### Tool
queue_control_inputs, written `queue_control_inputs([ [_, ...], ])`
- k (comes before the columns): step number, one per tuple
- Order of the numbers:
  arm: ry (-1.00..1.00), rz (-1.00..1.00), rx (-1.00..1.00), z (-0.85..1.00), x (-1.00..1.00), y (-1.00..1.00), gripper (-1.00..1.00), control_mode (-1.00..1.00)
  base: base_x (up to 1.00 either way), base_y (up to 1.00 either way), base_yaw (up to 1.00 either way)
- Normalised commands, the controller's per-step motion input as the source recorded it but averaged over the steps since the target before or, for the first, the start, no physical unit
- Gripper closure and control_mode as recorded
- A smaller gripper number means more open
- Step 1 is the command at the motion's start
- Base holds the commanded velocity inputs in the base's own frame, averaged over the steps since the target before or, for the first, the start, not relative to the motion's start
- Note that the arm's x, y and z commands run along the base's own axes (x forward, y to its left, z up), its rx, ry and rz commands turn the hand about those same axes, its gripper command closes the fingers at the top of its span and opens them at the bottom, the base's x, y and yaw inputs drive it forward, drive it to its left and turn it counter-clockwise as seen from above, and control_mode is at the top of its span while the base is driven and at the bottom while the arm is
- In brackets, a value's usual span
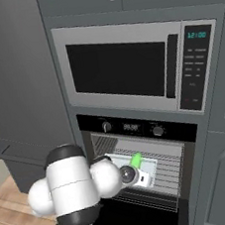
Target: Place the corn on the rack of the oven.
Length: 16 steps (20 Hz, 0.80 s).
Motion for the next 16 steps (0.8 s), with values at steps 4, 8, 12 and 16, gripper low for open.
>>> queue_control_inputs([
  [4, 0.04, 0.06, 0.03, -0.04, 0.15, -0.01, 1.00, -1.00, 0.00, 0.00, 0.00],
  [8, 0.05, 0.05, 0.01, -0.14, 0.22, 0.00, 1.00, -1.00, 0.00, 0.00, 0.00],
  [12, 0.05, 0.03, 0.00, -0.30, 0.33, 0.00, 1.00, -1.00, 0.00, 0.00, 0.00],
  [16, 0.02, 0.05, 0.00, -0.33, 0.16, 0.00, 1.00, -1.00, 0.00, 0.00, 0.00],
])
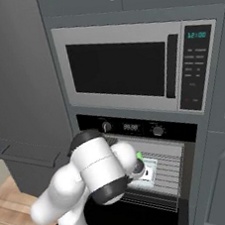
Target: Place the corn on the rack of the oven.
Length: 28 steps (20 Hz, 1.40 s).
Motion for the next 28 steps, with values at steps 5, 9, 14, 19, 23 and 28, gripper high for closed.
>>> queue_control_inputs([
  [5, 0.01, 0.06, 0.04, -0.30, 0.15, 0.00, 1.00, -1.00, 0.00, 0.00, 0.00],
  [9, 0.00, 0.06, 0.04, -0.32, 0.28, 0.00, 1.00, -1.00, 0.00, 0.00, 0.00],
  [14, 0.00, 0.05, 0.03, -0.34, 0.29, 0.00, 1.00, -1.00, 0.00, 0.00, 0.00],
  [19, 0.03, 0.03, 0.03, -0.30, 0.24, 0.00, -1.00, -1.00, 0.00, 0.00, 0.00],
  [23, 0.00, 0.00, 0.01, -0.15, 0.16, 0.00, -1.00, -1.00, 0.00, 0.00, 0.00],
  [28, 0.00, 0.00, 0.00, -0.02, 0.01, 0.00, -1.00, -1.00, 0.00, 0.00, 0.00],
])
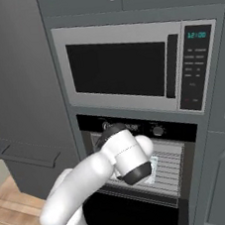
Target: Place the corn on the rack of the oven.
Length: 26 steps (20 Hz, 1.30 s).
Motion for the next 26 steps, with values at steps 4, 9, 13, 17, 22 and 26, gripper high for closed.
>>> queue_control_inputs([
  [4, -0.08, -0.01, 0.00, 0.13, -0.27, 0.00, -1.00, -1.00, 0.00, 0.00, 0.00],
  [9, -0.06, -0.05, -0.01, 0.59, -0.33, -0.09, -1.00, -1.00, 0.00, 0.00, 0.00],
  [13, 0.00, -0.08, 0.00, 0.82, -0.64, -0.19, -1.00, -1.00, 0.00, 0.00, 0.00],
  [17, 0.00, -0.08, 0.00, 0.86, -0.51, -0.24, -1.00, -1.00, 0.00, 0.00, 0.00],
  [22, 0.00, -0.08, 0.05, 0.94, -0.49, -0.19, -1.00, -1.00, 0.00, 0.00, 0.00],
  [26, 0.08, -0.07, 0.03, 1.00, -0.41, -0.04, -1.00, -1.00, 0.00, 0.00, 0.00],
])
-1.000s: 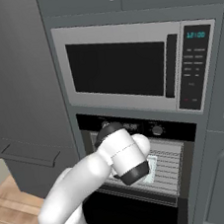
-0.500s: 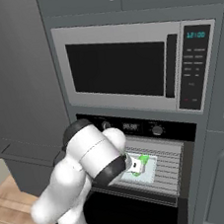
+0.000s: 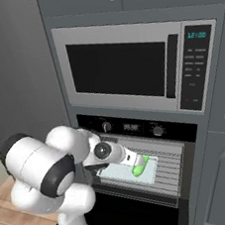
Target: Place the corn on the rack of the oven.
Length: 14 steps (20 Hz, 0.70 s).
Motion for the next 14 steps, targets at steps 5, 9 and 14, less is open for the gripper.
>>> queue_control_inputs([
  [5, 0.16, -0.07, 0.02, 1.00, -0.59, 0.00, -1.00, -1.00, 0.00, 0.00, 0.00],
  [9, 0.21, -0.07, 0.01, 1.00, -0.65, 0.00, -1.00, -1.00, 0.00, 0.00, 0.00],
  [14, 0.24, -0.10, 0.07, 1.00, -0.85, 0.00, -1.00, -1.00, 0.00, 0.00, 0.00],
])
